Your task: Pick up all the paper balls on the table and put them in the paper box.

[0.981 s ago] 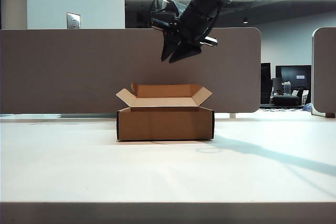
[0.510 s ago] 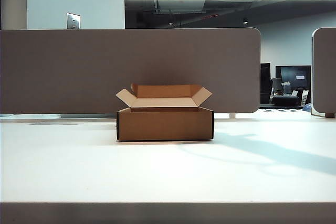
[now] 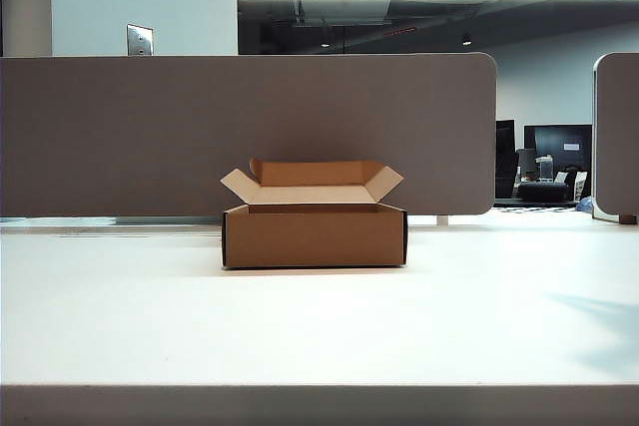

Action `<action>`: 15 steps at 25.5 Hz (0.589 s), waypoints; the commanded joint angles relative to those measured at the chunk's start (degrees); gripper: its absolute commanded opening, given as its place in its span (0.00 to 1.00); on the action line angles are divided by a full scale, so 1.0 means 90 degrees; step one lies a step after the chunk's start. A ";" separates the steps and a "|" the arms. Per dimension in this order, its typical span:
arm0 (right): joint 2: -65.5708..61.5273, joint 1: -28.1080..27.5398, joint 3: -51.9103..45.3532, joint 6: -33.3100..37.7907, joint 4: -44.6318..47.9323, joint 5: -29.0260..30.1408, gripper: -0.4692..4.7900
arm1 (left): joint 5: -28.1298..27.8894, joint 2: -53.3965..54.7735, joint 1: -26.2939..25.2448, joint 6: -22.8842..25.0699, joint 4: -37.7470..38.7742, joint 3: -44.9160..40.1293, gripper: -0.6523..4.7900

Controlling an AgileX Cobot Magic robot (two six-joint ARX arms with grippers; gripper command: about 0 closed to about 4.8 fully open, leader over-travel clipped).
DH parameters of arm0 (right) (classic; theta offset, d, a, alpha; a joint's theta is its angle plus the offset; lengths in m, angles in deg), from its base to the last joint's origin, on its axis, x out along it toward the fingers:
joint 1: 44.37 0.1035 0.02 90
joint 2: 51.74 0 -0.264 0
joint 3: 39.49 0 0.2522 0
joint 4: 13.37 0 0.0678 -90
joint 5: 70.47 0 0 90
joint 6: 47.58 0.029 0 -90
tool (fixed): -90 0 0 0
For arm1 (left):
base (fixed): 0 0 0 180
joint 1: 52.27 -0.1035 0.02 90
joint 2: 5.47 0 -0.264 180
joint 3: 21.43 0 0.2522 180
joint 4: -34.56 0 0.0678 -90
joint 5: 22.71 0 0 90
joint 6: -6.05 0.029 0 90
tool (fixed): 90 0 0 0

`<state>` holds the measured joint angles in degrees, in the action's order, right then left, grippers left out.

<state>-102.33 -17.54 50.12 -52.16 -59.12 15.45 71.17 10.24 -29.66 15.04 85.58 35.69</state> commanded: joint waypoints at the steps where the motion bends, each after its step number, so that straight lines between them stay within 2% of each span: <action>1: 0.0962 0.0002 -0.0862 -0.0024 0.0102 -0.0112 0.17 | 0.0330 -0.0002 -0.0007 -0.0027 -0.0899 -0.0631 0.11; 3: 0.1559 0.0002 -0.1445 -0.0022 0.0112 -0.0279 0.17 | 0.0253 -0.0002 -0.0007 -0.0155 -0.1139 -0.0974 0.11; 5: 0.2518 0.0002 -0.2363 0.0097 -0.0073 -0.0607 0.17 | -0.0141 0.0012 -0.0007 -0.0301 -0.1076 -0.1258 0.11; 8: 0.3655 0.0002 -0.3456 0.0940 -0.0015 -0.0583 0.19 | -0.0799 0.0010 -0.0007 -0.1064 -0.1394 -0.1520 0.11; 11: 0.4267 0.0002 -0.4194 0.0996 0.0359 -0.0848 0.19 | -0.0848 -0.0010 -0.0007 -0.1035 -0.2098 -0.1819 0.11; 15: 0.5000 0.0002 -0.5141 0.0874 0.0903 -0.0993 0.19 | -0.0576 -0.0136 -0.0007 -0.0996 -0.2722 -0.2297 0.11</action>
<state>-58.46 -17.48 5.51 -43.85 -54.94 6.99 64.37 9.47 -29.64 6.06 63.85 16.28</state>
